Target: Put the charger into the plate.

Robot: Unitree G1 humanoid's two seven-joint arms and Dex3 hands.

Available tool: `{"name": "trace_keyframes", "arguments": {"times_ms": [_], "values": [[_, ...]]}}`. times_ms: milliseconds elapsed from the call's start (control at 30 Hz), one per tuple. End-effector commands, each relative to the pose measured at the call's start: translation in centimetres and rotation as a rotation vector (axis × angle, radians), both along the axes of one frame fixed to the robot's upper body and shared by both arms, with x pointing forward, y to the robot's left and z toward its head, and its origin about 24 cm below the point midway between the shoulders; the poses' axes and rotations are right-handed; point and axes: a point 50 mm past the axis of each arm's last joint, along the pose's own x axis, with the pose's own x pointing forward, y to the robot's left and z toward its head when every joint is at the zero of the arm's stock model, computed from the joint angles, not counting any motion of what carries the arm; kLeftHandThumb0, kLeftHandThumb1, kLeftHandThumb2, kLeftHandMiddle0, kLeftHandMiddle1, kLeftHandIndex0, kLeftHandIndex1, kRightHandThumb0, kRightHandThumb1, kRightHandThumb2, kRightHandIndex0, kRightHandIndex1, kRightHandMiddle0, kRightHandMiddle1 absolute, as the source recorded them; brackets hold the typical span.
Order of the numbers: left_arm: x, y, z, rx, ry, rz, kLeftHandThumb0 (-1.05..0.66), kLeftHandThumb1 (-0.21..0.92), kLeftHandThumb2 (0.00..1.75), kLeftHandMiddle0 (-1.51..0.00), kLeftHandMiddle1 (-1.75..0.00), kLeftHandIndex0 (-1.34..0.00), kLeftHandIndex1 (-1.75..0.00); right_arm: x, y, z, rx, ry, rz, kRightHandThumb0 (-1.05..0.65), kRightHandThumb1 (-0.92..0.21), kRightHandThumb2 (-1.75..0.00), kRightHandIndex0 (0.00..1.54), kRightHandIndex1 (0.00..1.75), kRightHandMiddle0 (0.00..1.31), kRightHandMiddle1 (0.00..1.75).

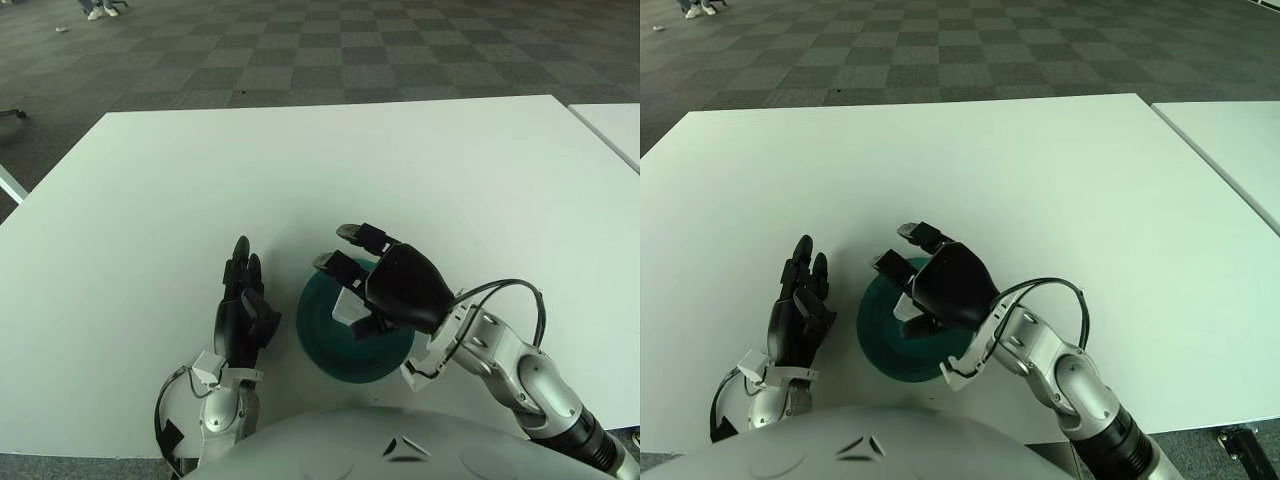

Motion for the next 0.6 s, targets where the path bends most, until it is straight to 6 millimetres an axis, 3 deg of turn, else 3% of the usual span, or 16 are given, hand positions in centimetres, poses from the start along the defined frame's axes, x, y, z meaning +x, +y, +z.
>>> {"name": "trace_keyframes", "arguments": {"times_ms": [0,367,467,567], "values": [[-0.2,-0.2,-0.6,-0.005,0.041,0.0,-1.05,0.92,1.07,0.0,0.0,0.0,-0.22,-0.1,-0.1,0.6,-0.007,-0.002,-0.001,-1.01,-0.92,-1.13,0.17,0.07,0.0,0.39],[-0.1,-0.3,-0.7,-0.006,0.042,0.0,-1.05,0.92,1.07,0.0,0.0,0.0,-0.22,-0.2,-0.1,0.9,-0.01,0.018,-0.014,-1.02,-0.92,-1.12,0.2,0.06,0.0,0.38],[-0.2,-0.3,-0.7,-0.006,0.042,0.0,-1.05,0.92,1.07,0.0,0.0,0.0,-0.22,0.0,-0.4,1.1,0.054,0.021,-0.032,-1.03,-0.92,-1.1,0.19,0.05,0.0,0.39],[-0.2,-0.4,-0.7,-0.006,0.042,-0.001,-1.05,0.92,1.07,0.0,0.0,0.0,-0.22,1.7,-1.9,1.5,0.21,0.049,-0.099,-1.03,-0.92,-1.06,0.19,0.05,0.0,0.42]]}}
